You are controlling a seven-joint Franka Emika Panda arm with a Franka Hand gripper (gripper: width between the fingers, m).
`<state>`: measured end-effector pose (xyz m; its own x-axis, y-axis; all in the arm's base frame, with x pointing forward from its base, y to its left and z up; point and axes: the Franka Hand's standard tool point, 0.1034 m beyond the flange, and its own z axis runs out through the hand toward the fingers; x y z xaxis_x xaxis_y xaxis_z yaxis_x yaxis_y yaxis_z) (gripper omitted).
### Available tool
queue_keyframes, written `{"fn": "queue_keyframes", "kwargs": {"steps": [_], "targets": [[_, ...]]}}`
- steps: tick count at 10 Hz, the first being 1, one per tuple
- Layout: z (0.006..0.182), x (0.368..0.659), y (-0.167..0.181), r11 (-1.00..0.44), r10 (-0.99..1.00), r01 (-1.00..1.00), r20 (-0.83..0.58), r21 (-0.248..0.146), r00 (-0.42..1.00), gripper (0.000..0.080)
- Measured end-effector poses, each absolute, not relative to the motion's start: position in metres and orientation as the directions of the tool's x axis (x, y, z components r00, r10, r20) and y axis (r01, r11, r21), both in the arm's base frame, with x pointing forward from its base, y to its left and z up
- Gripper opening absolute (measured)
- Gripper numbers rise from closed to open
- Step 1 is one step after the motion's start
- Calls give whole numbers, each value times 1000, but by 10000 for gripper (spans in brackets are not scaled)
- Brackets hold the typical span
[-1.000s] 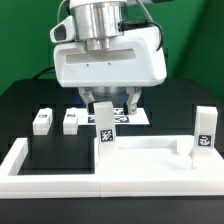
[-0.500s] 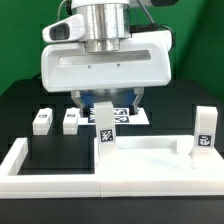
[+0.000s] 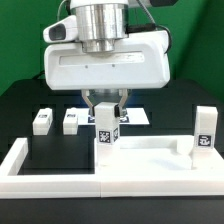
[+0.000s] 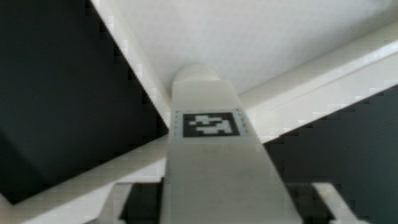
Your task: Assemble desk
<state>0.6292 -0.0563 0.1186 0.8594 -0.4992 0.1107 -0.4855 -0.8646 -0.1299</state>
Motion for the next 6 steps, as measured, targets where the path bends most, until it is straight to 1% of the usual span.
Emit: {"fn": "queue_keyframes", "kwargs": {"steps": [2, 3, 4, 6], "targets": [[118, 629, -57, -748, -662, -647, 82, -149, 745, 291], [117, 629, -57, -659, -750, -735, 60, -159, 659, 291], [117, 629, -58, -506, -859, -845, 17, -173, 511, 291], [116, 628, -56, -220, -966, -958, -92, -186, 240, 291]]}}
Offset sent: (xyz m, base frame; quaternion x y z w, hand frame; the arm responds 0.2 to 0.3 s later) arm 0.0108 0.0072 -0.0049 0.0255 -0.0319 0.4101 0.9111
